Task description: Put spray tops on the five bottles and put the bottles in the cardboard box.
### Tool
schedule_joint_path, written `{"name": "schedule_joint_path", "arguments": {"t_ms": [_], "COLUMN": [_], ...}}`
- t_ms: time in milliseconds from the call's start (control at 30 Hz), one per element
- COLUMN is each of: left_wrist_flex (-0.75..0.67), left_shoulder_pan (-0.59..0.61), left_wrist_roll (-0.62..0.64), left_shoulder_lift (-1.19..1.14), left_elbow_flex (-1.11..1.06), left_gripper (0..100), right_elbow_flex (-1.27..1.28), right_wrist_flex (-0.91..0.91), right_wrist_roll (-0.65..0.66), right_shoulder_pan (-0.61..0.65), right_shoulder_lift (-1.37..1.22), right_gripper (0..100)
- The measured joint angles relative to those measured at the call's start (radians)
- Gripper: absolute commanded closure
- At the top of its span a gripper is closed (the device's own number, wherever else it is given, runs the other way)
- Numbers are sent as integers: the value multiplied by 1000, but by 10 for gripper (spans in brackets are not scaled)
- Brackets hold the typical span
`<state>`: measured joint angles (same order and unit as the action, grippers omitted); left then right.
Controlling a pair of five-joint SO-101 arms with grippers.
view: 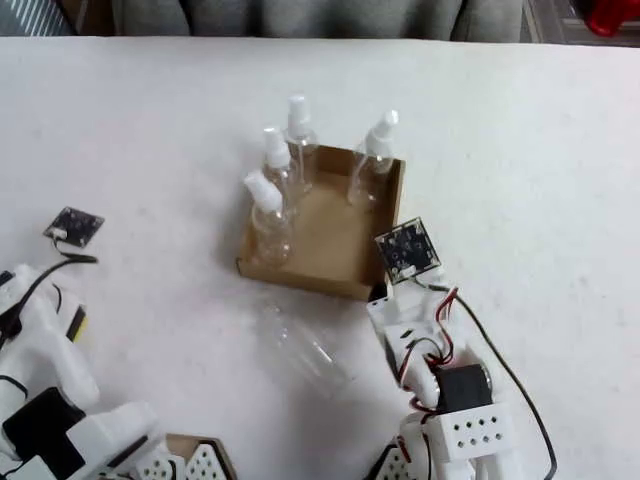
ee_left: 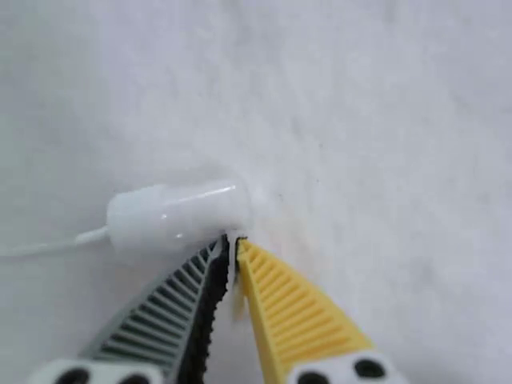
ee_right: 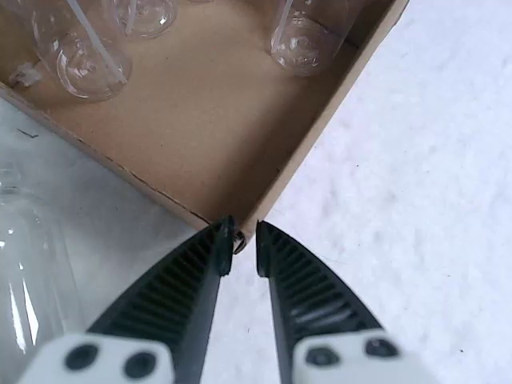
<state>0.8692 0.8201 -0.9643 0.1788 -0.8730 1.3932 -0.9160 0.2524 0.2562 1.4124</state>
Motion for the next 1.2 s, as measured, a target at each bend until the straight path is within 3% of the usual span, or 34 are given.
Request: {"name": "schedule_joint_path", "arguments": {"t_ms": [367,600,733,967,1200], "left_wrist_flex": [-38,-38,-34,115,141], "left_shoulder_pan": [-167,-193,-167,-107,-66], "left_wrist_roll": [98,106,-29,-358,-640], "left_shoulder_lift": [-12,-12,-12,-9,-9], "left_elbow_flex": [-5,6,94,238,244], "left_gripper": [978,980,977,965,771], "right_elbow_flex": [0,0,0,0,0], "right_wrist_flex": [0,0,0,0,0], "right_wrist_roll": [0,0,0,0,0], "right_shoulder_pan": [0,0,0,0,0], "right_shoulder_lift": [0,0,0,0,0], "right_gripper": [982,982,982,982,982]}}
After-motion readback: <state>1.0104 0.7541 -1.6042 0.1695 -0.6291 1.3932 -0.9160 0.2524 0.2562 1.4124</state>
